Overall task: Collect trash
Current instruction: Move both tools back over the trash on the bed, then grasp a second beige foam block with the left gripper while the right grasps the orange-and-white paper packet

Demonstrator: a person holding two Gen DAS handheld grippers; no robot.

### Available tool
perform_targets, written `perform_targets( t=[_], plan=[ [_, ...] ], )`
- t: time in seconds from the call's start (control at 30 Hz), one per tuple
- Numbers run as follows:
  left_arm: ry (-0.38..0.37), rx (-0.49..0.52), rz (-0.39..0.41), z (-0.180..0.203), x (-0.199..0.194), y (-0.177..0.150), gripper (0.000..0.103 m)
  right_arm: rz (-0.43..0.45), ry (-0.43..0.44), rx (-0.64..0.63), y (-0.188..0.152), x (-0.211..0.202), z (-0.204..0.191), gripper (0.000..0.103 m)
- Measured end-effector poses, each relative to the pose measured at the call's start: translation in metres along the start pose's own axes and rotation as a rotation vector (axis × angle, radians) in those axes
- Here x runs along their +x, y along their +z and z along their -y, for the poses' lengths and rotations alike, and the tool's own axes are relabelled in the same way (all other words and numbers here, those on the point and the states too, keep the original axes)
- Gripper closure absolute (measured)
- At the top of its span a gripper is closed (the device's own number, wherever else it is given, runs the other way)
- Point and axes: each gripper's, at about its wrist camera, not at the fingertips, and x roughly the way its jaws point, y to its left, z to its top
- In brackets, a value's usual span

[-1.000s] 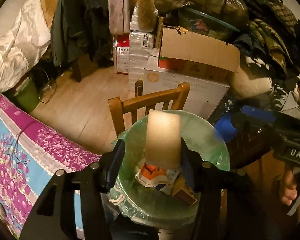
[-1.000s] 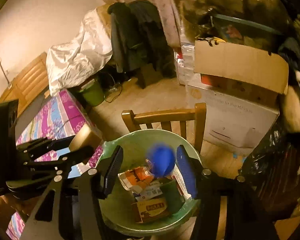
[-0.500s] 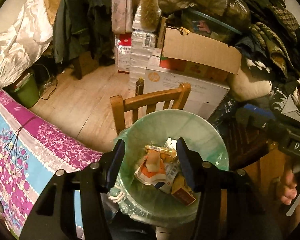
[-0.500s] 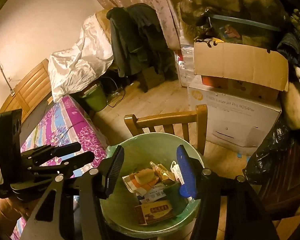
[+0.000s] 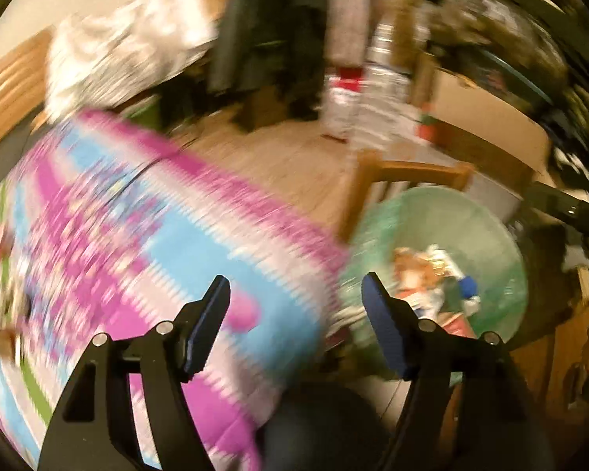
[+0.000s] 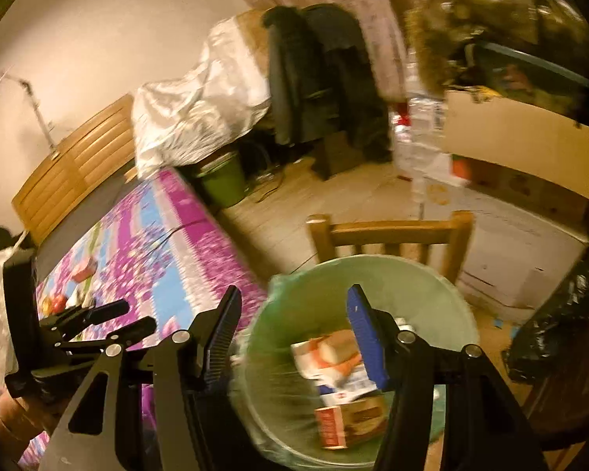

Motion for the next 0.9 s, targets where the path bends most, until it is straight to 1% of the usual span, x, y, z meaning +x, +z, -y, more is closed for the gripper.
perform_targets(
  t=[0.13, 0.17, 0.23, 0.27, 0.37, 0.4, 0.5, 0.53, 0.67, 0.77, 0.83, 0.9],
  plan=[
    [0.098, -0.135, -0.012, -0.064, -0.017, -0.035, 0.036, -0.039, 0.073, -0.071, -0.005, 0.022, -0.050, 0.044],
    [0.133, -0.181, -0.017, -0.086, -0.024, -0.048, 0.036, -0.045, 0.087, -0.085, -0.005, 0.026, -0.061, 0.044],
    [0.184, -0.247, -0.021, -0.114, -0.035, -0.066, 0.036, -0.071, 0.140, -0.129, -0.008, 0.039, -0.092, 0.044],
    [0.224, -0.292, -0.014, -0.135, -0.045, -0.080, 0.036, -0.081, 0.155, -0.146, -0.010, 0.044, -0.104, 0.044],
    [0.333, -0.358, 0.021, -0.174, -0.066, -0.104, 0.036, -0.112, 0.204, -0.237, -0.015, 0.061, -0.157, 0.044],
    [0.385, -0.387, 0.033, -0.195, -0.074, -0.115, 0.036, -0.118, 0.221, -0.263, -0.017, 0.064, -0.172, 0.044],
    [0.447, -0.443, 0.052, -0.236, -0.086, -0.129, 0.036, -0.137, 0.290, -0.344, -0.023, 0.076, -0.223, 0.044],
    [0.467, -0.452, 0.065, -0.251, -0.089, -0.131, 0.036, -0.143, 0.317, -0.383, -0.026, 0.084, -0.245, 0.044],
    [0.514, -0.461, 0.118, -0.297, -0.091, -0.126, 0.036, -0.176, 0.365, -0.468, -0.033, 0.106, -0.306, 0.044],
    [0.505, -0.489, 0.129, -0.323, -0.083, -0.120, 0.036, -0.187, 0.402, -0.523, -0.039, 0.115, -0.343, 0.044],
    [0.497, -0.497, 0.132, -0.332, -0.075, -0.116, 0.036, -0.198, 0.409, -0.551, -0.044, 0.121, -0.357, 0.044],
    [0.474, -0.478, 0.126, -0.339, -0.065, -0.111, 0.036, -0.221, 0.409, -0.553, -0.048, 0.130, -0.363, 0.044]
  ],
)
